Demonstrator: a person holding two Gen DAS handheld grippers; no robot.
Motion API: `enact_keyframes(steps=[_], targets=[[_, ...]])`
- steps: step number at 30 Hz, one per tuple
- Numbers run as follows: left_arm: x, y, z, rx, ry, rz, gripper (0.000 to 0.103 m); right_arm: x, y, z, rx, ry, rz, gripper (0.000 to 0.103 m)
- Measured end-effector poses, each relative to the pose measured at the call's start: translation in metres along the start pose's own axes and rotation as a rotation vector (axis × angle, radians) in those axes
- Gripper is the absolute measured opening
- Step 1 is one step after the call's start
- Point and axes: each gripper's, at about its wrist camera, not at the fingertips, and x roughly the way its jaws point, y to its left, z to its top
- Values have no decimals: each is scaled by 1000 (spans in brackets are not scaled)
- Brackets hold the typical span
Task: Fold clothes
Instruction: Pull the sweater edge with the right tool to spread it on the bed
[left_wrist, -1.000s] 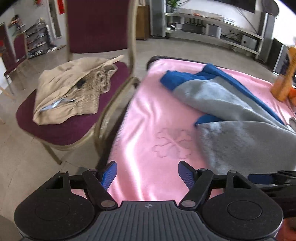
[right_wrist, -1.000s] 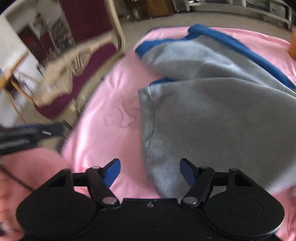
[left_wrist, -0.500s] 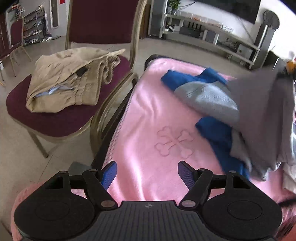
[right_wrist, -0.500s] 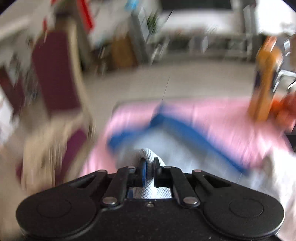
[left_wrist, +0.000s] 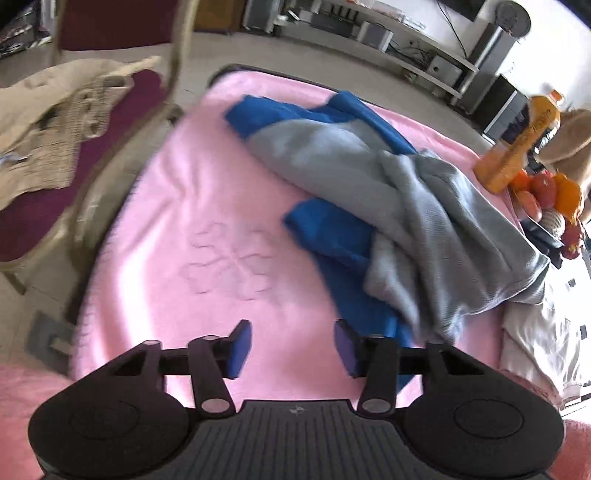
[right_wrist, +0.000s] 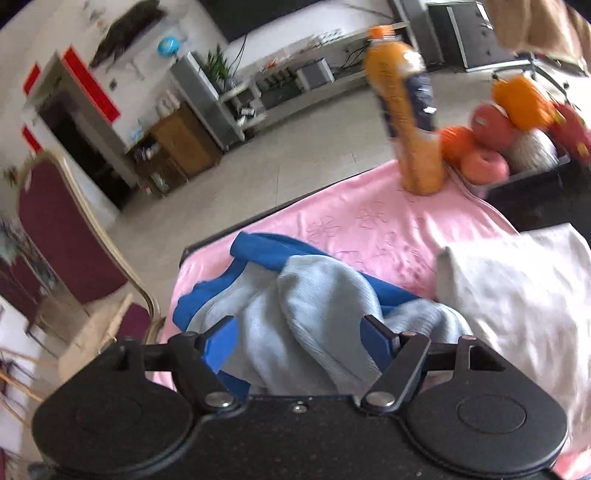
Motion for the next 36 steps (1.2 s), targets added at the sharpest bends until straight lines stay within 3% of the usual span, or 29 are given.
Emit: enact_keyframes(steps=[2,4,8,10,14,15,16,17,18,24,31,36], targets=[[13,-14,4,9,24,1,44,1,-21,-9,20,-8,8,71],[23,-26,7,6,46,10,44,20,-25,-14,23,33,7,64],[30,-44,8,33,40,52,48,57,-31,-26,29,117,5,63],[34,-48,10,25,37,72,56,76,-34,-32,31,159,4,69],[36,-56,15,15,27,102,58,109,-43,-41,49,228,2,76],[36,-58,15,23,22,112,58,106,-51,-39,85,207,1,70],[35,-60,15,31,17,122,59,102,-58,-36,120,186,1,34],[33,-61,15,39,11,133,59,99,-66,-34,155,165,0,14],[32,-63,16,46,4,143,59,95,-73,-31,191,144,-1,9],[24,-67,20,47,-24,99,59,75,-119,-17,402,17,-4,8],[49,-83,13,-24,63,-54,57,51,-172,0,648,-134,-9,12],[77,-90,15,-97,84,-77,53,44,-173,-1,647,-161,-15,12]])
